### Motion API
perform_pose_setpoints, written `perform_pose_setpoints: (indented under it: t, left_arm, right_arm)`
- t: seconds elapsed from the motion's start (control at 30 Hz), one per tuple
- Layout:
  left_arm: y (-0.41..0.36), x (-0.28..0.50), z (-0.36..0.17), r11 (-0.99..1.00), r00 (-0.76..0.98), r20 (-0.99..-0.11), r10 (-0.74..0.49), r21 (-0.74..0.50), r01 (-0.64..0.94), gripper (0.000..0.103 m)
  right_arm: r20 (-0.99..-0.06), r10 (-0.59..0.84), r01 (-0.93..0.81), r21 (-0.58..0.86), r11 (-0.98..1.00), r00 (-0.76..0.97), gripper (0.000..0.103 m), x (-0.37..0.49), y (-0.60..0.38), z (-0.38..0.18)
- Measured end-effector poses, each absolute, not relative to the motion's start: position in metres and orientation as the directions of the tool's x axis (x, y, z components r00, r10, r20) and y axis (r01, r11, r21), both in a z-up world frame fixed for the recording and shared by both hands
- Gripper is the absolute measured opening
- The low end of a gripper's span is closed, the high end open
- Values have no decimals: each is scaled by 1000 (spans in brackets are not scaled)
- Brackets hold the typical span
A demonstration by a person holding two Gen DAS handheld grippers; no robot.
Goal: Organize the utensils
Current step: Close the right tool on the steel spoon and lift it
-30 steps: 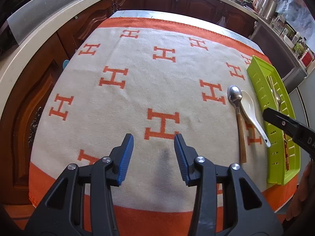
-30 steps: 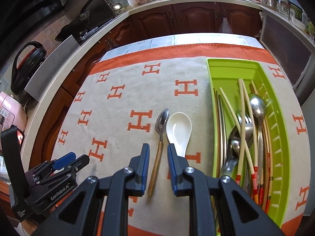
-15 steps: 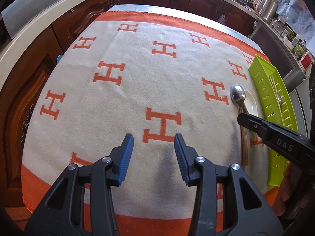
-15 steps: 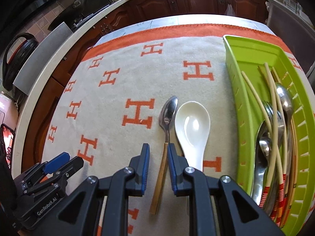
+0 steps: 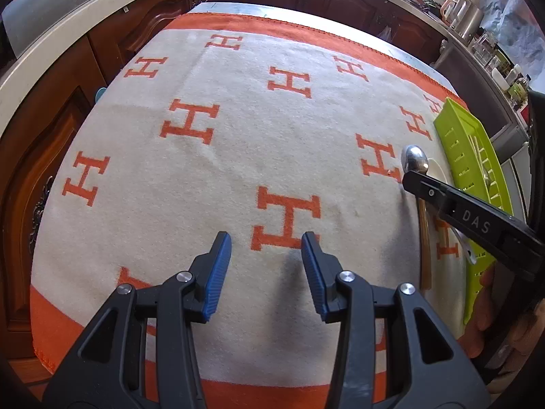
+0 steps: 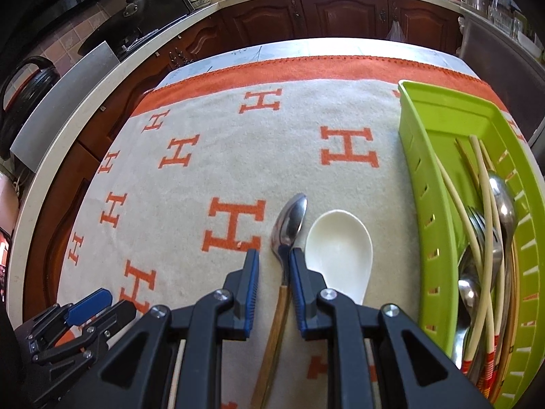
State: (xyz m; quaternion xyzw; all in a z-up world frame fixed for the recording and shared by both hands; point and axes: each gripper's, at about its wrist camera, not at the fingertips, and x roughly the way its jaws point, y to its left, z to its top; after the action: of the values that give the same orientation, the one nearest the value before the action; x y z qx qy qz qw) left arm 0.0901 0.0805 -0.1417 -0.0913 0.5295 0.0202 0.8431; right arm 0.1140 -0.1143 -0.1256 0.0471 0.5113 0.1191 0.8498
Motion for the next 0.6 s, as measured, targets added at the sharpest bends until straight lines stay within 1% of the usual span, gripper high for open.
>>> perform_pose_setpoints:
  t: [0.17, 0.2, 0.23, 0.3, 0.43, 0.6]
  left_arm:
    - [80, 90, -142, 983, 441, -895, -60, -128, -128, 40]
    - [80, 90, -142, 984, 441, -895, -61, -129, -127, 40]
    - [80, 90, -142, 983, 441, -895, -62, -130, -127, 40]
    - [80, 90, -142, 983, 441, -895, -63, -132, -127, 40]
    - [81, 89, -141, 983, 440, -896, -62, -131, -128, 40]
    - [80, 85, -138, 984, 444, -894, -56, -124, -125, 40]
  right_arm:
    - [-854, 213, -180, 143, 973, 475, 18, 112, -105, -126]
    - [-853, 201, -185, 125, 975, 481, 12, 112, -103, -126]
    - [-852, 192, -195, 109, 975, 487, 9, 111, -101, -126]
    - [-849, 185, -203, 93, 975, 496, 8, 109, -99, -126]
    - [-846, 228, -226, 131, 965, 483, 3, 105, -97, -124]
    - [-840, 268, -247, 165, 955, 472, 2, 97, -96, -121]
